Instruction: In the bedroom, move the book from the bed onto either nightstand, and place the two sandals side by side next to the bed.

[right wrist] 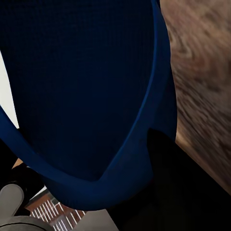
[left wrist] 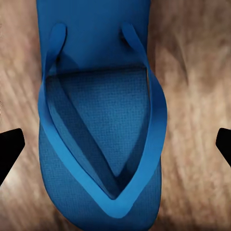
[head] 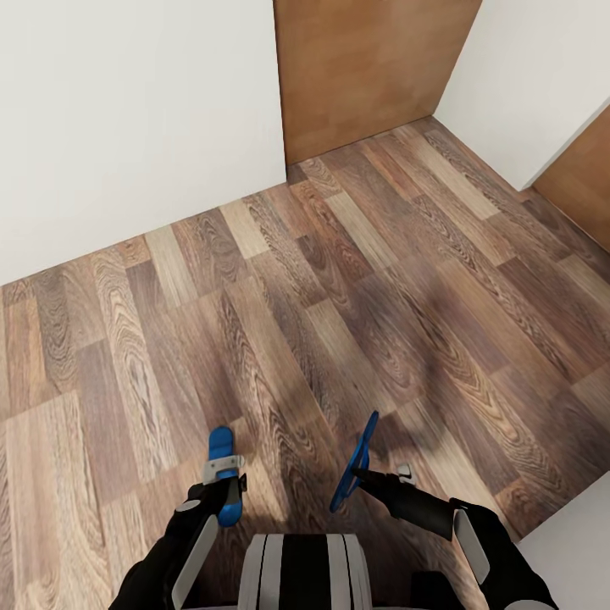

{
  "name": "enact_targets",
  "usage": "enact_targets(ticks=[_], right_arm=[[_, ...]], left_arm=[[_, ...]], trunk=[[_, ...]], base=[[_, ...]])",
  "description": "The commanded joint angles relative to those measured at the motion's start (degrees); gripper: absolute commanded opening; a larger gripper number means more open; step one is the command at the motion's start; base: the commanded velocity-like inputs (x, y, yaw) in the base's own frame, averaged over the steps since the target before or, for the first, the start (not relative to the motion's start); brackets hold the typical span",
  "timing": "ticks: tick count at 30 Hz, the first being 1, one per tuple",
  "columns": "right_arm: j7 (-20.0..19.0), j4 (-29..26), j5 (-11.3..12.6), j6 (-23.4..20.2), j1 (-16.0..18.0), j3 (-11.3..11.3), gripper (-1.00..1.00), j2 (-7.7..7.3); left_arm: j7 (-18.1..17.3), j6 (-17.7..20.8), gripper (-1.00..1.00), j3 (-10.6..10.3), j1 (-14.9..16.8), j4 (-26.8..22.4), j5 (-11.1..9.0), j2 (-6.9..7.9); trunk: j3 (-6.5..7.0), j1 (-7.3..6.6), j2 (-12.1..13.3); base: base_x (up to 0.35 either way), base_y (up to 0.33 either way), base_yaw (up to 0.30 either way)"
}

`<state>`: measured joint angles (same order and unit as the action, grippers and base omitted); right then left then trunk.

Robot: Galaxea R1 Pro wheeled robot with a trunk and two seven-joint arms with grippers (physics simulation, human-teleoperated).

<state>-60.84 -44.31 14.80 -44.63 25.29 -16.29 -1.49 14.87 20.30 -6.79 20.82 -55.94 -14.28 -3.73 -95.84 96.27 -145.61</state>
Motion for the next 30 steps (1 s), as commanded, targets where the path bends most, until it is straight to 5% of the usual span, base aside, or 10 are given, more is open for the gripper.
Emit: enact_targets(ticks=[1,30], right_arm=[[-0.11,0.01,0.14,-0.30,0.02,-0.06,-1.00,0.00],[-0.11,0.01,0.11,-0.30,0.02,-0.06,-1.00,0.02]], left_arm=[[0.51,0.18,1.00,-0.16,0.01,-0.07,-0.61,0.03],[0.54,0.18,1.00,-0.15,0.01,-0.04,-0.66,0.04]], trunk=[[-0.03,-0.01,-0.01],[-0.47,0.05,-0.04]], base=[[0.049,0.005,0.000],[0.020,0.007,0.000]])
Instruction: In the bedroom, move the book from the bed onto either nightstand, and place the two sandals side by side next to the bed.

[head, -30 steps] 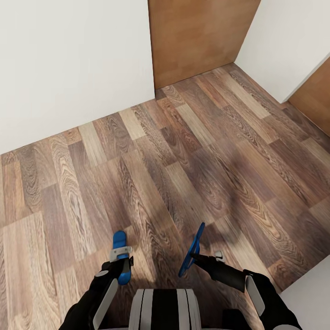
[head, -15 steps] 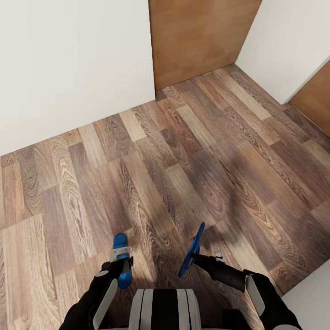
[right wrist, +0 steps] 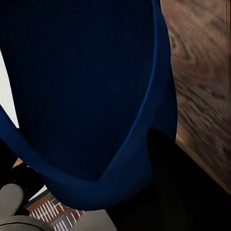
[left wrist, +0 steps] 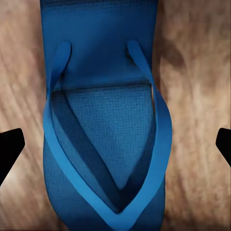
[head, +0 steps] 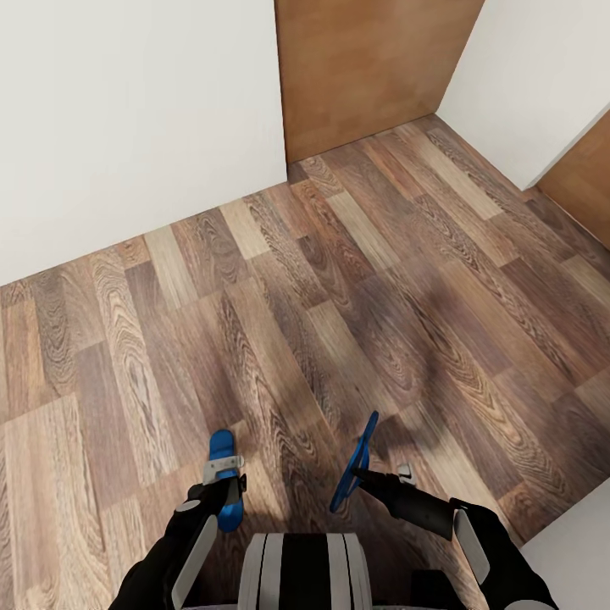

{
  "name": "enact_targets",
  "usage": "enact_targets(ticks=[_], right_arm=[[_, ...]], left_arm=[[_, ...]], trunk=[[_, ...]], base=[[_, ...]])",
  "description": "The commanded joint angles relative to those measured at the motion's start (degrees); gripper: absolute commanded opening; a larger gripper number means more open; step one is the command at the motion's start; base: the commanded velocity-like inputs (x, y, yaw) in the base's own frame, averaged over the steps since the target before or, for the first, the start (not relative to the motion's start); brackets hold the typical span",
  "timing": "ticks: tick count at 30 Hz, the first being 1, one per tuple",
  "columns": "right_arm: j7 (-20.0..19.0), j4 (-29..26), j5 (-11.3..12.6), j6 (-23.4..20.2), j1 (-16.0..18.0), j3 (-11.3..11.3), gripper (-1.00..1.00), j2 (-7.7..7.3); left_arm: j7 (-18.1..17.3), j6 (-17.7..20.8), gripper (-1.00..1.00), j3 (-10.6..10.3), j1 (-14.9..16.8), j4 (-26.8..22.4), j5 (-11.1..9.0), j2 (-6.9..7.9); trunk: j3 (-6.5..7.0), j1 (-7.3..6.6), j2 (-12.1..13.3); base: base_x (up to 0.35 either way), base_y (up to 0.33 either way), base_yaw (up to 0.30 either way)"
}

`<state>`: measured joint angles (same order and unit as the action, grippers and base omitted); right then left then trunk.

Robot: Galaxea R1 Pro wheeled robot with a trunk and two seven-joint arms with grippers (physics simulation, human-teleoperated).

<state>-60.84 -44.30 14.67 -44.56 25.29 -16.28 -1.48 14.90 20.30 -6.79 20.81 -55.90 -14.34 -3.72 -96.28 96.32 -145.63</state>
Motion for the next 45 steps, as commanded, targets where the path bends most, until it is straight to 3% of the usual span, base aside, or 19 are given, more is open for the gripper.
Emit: enact_targets(ticks=[1,10,16,24,29,45], right_arm=[[-0.09,0.00,0.25,-0.39,0.02,-0.06,-1.00,0.00],[-0.11,0.00,0.25,-0.38,0.02,-0.06,-1.00,-0.01],[-0.13,0.00,0.26,-0.35,0.02,-0.06,-1.00,0.01],[-0.13,0.00,0.26,-0.38,0.02,-0.06,-1.00,0.00],[-0.10,0.00,0.27,-0.36,0.02,-0.06,-1.00,0.00],[-0.15,0.00,0.27,-0.35,0.02,-0.06,-1.00,-0.02]], left_arm=[[0.53,0.18,1.00,-0.16,0.01,-0.08,-0.60,0.03],[0.57,0.18,1.00,-0.16,0.02,-0.08,-0.60,0.03],[0.57,0.18,1.00,-0.16,0.02,-0.08,-0.60,0.03],[0.57,0.18,1.00,-0.16,0.02,-0.08,-0.60,0.03],[0.57,0.22,1.00,-0.16,0.02,-0.06,-0.60,0.03],[0.57,0.18,1.00,-0.16,0.01,0.00,-0.60,0.03]], trunk=[[-0.26,0.01,-0.03],[-0.48,0.04,-0.04],[-1.81,0.19,-0.12],[-1.81,0.19,-0.12],[-2.92,0.32,-0.19],[-2.92,0.32,-0.19]], base=[[0.000,0.000,0.000],[0.000,0.000,0.000],[0.000,0.000,0.000],[0.000,0.000,0.000],[0.000,0.000,0.000],[0.000,0.000,0.000]])
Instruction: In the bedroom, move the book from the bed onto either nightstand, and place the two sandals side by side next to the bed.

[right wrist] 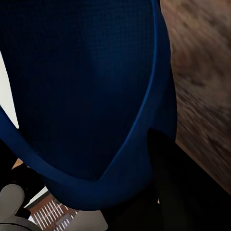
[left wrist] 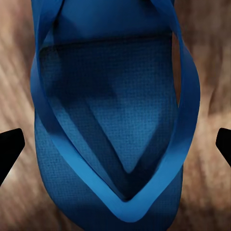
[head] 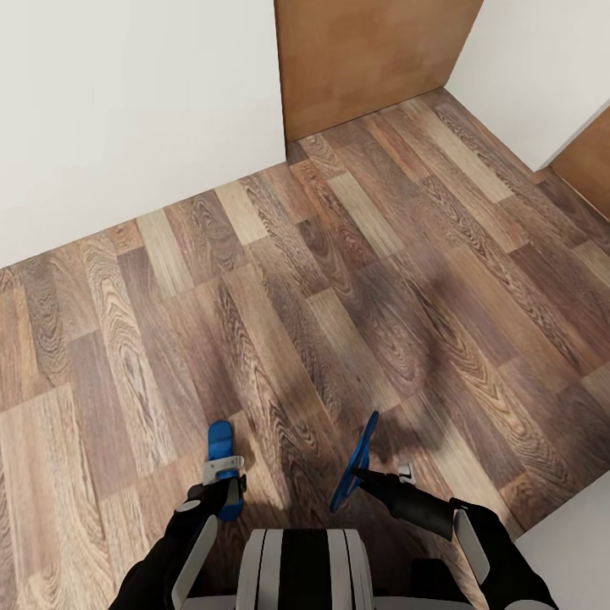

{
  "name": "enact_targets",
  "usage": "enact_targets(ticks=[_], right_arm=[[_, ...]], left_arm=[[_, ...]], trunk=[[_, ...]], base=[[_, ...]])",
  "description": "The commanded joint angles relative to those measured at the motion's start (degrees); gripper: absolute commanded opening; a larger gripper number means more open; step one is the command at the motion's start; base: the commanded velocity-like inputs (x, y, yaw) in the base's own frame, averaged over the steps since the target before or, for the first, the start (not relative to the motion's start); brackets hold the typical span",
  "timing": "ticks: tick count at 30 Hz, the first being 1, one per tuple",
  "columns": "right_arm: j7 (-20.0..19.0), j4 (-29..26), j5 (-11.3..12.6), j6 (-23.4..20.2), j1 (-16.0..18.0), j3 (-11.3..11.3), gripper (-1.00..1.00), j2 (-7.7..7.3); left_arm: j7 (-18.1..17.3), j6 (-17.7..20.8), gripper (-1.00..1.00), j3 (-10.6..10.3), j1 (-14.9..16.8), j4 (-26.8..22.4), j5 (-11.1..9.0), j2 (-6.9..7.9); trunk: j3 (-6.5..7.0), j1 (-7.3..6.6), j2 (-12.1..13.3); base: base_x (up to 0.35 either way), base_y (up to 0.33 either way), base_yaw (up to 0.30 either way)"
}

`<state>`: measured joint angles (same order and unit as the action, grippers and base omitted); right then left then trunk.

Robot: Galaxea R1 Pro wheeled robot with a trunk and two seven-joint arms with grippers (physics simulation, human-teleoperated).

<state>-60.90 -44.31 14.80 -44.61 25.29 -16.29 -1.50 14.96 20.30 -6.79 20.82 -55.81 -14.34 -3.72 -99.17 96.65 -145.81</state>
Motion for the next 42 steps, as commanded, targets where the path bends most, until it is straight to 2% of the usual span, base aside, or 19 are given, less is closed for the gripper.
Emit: enact_targets(ticks=[1,26,27,42], right_arm=[[-0.09,0.00,0.13,-0.31,0.02,-0.06,-1.00,0.00],[-0.09,0.01,0.14,-0.30,0.02,-0.06,-1.00,0.00],[-0.09,0.01,0.14,-0.30,0.02,-0.06,-1.00,0.00],[-0.09,-0.07,0.14,-0.30,0.02,-0.06,-1.00,0.00]], left_arm=[[0.51,0.18,1.00,-0.16,0.01,-0.08,-0.60,0.03],[0.51,0.24,1.00,-0.15,0.00,-0.07,-0.52,0.03],[0.51,0.23,-1.00,-0.15,0.01,-0.05,-0.50,0.03],[0.53,0.26,-1.00,-0.07,0.00,-0.01,-0.57,0.03]], trunk=[[-0.03,-0.01,-0.01],[-0.03,-0.01,-0.01],[-0.03,-0.01,-0.01],[-0.03,-0.01,-0.01]], base=[[0.000,0.000,0.000],[0.000,0.000,0.000],[0.000,0.000,0.000],[0.000,0.000,0.000]])
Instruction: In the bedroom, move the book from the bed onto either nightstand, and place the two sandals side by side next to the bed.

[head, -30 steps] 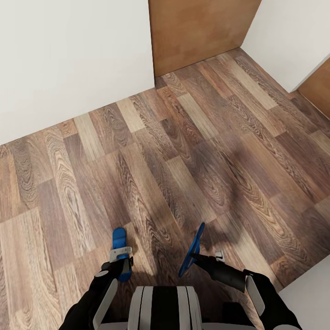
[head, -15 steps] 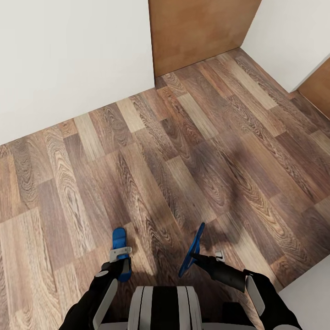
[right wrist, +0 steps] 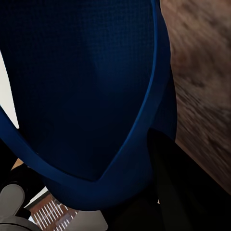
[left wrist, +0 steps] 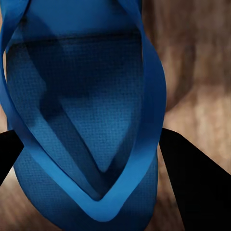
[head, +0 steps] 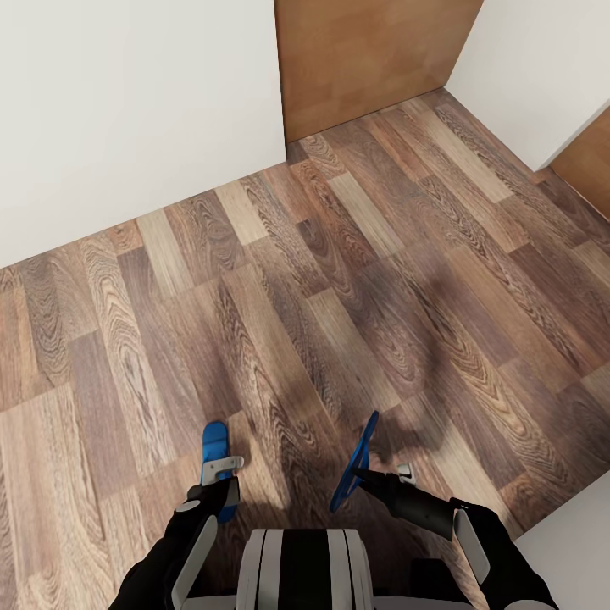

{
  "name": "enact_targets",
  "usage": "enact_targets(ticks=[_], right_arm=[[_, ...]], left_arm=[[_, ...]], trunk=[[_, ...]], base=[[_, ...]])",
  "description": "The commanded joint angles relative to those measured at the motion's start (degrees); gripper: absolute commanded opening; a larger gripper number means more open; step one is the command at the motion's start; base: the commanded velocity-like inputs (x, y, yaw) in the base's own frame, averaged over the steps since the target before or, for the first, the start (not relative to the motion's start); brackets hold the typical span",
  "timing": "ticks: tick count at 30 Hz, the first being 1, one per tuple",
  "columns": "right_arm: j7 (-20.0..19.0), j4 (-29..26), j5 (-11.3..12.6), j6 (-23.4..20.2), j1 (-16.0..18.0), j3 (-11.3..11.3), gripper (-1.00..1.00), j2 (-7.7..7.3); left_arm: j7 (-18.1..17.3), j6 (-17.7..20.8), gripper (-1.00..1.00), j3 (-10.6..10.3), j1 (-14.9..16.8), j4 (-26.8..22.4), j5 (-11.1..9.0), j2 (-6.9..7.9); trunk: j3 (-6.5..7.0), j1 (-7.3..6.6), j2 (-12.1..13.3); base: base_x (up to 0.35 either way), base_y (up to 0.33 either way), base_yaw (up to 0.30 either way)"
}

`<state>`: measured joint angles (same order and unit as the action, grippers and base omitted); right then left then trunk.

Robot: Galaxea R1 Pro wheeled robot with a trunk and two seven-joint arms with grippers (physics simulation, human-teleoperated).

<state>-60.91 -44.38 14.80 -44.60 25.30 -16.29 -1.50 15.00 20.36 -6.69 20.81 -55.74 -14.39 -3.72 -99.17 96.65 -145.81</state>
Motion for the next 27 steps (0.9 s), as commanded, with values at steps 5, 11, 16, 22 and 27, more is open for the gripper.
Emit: enact_targets(ticks=[5,11,16,22,27], right_arm=[[-0.09,0.01,0.14,-0.31,0.02,-0.06,-1.00,0.00],[-0.09,0.00,0.14,-0.31,0.02,-0.06,-1.00,0.00],[-0.09,0.00,0.14,-0.31,0.02,-0.06,-1.00,0.00],[-0.09,0.00,0.14,-0.31,0.02,-0.06,-1.00,0.00],[-0.09,0.04,0.14,-0.31,0.02,-0.06,-1.00,0.00]], left_arm=[[0.55,0.21,-1.00,-0.16,0.02,-0.07,-0.57,0.03],[0.63,0.21,-1.00,-0.16,0.01,-0.15,-0.55,0.03],[0.64,0.21,-1.00,-0.16,0.01,-0.15,-0.55,0.03],[0.64,0.21,-1.00,-0.16,0.02,-0.16,-0.54,0.03],[0.60,0.21,-1.00,-0.16,0.01,-0.16,-0.57,0.03]], trunk=[[0.42,-0.06,0.02],[0.42,-0.06,0.02],[1.08,-0.14,0.06],[2.19,-0.27,0.12],[2.85,-0.34,0.16]], base=[[0.000,0.000,0.000],[0.000,0.000,0.000],[0.000,0.000,0.000],[0.000,0.000,0.000],[0.000,0.000,0.000]])
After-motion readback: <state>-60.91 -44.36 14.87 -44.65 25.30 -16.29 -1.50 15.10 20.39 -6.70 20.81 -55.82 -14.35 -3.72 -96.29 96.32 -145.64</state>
